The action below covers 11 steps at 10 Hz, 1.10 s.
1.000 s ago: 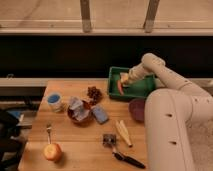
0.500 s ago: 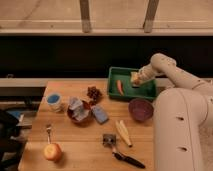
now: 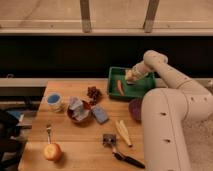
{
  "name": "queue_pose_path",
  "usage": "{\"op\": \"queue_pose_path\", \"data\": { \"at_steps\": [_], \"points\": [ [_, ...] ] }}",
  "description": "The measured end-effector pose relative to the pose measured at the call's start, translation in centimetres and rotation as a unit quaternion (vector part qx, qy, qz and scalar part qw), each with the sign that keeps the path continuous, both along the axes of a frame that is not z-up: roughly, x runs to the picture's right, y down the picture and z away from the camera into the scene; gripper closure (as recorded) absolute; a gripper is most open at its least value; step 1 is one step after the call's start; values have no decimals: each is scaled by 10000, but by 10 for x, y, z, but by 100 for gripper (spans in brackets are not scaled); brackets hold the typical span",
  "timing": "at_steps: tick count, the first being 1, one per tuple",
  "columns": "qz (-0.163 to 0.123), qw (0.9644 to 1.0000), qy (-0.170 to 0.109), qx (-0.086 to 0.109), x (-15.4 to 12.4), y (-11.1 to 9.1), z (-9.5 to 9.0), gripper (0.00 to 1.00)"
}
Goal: Wipe tray with eraser
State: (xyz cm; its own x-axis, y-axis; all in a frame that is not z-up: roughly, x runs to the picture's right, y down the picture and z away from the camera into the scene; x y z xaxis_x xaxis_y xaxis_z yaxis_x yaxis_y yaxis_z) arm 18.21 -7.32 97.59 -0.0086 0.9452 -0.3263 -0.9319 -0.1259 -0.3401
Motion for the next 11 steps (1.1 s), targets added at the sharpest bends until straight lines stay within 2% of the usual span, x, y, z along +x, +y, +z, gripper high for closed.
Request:
{"op": "queue_pose_path", "data": {
  "at_steps": [2,4,6,8,9,11],
  "points": [
    [-260,9997,-27,-30,-22,7,-4,100],
    [-369,9992,113,-100,-25,17,-11,100],
    [-350,9986,373,-135,-5,27,-20,100],
    [-296,9966,758,-160,35,34,-28,100],
    [-259,9949,961,-174,55,34,-27,100],
    [-172,9916,1257,-238,80,25,-14,100]
  ]
}}
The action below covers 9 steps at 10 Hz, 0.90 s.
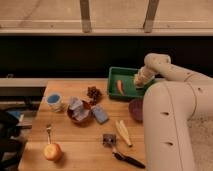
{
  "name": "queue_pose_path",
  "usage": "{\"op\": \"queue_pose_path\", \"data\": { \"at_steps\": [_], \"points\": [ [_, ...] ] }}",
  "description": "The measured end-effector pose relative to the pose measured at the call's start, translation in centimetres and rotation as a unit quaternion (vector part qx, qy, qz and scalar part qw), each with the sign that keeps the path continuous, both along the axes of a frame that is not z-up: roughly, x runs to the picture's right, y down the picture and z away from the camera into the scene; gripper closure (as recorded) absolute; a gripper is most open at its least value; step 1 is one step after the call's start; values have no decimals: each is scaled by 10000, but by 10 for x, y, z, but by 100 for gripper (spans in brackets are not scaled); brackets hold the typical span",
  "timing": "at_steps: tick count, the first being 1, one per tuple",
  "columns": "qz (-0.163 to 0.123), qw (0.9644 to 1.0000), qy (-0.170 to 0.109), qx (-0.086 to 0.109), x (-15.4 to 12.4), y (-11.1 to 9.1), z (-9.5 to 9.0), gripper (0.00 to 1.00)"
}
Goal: Wipe tray with eraser
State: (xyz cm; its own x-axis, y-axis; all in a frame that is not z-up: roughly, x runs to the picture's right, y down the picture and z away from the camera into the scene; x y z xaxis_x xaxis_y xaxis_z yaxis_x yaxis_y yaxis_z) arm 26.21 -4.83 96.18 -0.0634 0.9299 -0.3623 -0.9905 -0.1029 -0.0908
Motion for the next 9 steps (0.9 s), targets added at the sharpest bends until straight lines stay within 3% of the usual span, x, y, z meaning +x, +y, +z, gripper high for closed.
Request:
{"op": "queue_pose_path", "data": {
  "at_steps": [2,4,9],
  "points": [
    [50,9998,181,-71,15,-8,14,100],
    [68,9998,169,-98,16,-10,20,100],
    [-133,9988,-461,-32,-33,-1,-2,100]
  ]
}}
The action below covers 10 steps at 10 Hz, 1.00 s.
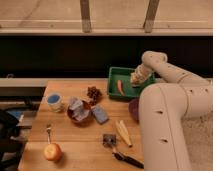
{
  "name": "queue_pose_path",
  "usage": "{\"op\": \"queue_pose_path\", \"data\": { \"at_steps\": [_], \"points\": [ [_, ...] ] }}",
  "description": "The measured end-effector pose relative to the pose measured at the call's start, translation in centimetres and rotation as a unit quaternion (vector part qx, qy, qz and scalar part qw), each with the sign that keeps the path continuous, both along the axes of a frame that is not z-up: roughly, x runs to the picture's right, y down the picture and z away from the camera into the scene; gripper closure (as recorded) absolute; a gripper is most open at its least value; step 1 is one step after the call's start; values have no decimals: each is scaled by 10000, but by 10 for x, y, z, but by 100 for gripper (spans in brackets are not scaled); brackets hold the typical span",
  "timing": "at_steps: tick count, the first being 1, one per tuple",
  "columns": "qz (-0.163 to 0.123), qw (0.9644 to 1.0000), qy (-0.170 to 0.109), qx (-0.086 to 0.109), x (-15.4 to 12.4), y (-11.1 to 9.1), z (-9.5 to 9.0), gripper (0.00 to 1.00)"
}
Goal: Wipe tray with eraser
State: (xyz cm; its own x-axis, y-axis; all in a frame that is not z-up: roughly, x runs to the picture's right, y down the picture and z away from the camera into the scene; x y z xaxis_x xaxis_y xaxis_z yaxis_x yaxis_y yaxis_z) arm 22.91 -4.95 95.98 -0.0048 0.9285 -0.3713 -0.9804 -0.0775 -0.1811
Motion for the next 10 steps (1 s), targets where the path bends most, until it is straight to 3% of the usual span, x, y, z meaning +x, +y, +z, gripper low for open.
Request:
{"op": "queue_pose_path", "data": {
  "at_steps": [3,8,10],
  "points": [
    [-88,9999,-99,-59,-12,15,-17,100],
    [217,9984,507,-88,43,26,-34,100],
    [274,9973,678,-61,55,13,-23,100]
  ]
}}
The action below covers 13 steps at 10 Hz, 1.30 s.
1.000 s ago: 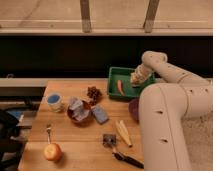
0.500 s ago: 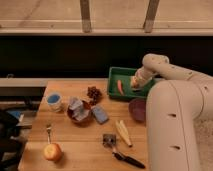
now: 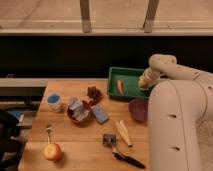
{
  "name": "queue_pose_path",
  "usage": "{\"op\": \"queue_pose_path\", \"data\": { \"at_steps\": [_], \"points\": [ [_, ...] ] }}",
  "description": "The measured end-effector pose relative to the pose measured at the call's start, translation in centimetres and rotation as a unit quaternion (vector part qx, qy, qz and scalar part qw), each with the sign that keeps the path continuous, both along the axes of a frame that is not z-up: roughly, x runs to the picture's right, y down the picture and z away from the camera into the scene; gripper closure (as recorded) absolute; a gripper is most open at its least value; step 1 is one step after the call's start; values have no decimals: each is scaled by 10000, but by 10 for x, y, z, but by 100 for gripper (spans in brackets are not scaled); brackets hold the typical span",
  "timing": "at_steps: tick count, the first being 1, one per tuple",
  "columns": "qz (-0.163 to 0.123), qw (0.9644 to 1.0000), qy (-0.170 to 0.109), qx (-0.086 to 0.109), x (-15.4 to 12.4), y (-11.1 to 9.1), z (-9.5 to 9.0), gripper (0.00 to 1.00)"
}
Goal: Wipe tray with eraser
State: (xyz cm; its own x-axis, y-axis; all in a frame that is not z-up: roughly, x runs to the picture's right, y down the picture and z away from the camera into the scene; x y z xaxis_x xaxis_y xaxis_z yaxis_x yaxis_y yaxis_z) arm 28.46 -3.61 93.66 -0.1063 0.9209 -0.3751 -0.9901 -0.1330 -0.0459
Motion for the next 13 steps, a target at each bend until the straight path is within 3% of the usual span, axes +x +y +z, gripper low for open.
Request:
{"op": "queue_pose_path", "data": {
  "at_steps": [3,5,9,11,13],
  "points": [
    [28,10000,-34,71,1,-23,24,100],
    [-148,9996,-232,96,-28,-30,32,100],
    [-532,9976,-447,30,-63,-3,5,100],
    [-569,9981,-229,-37,-49,10,-7,100],
    [-489,9988,7,-73,-28,9,-7,100]
  ]
}}
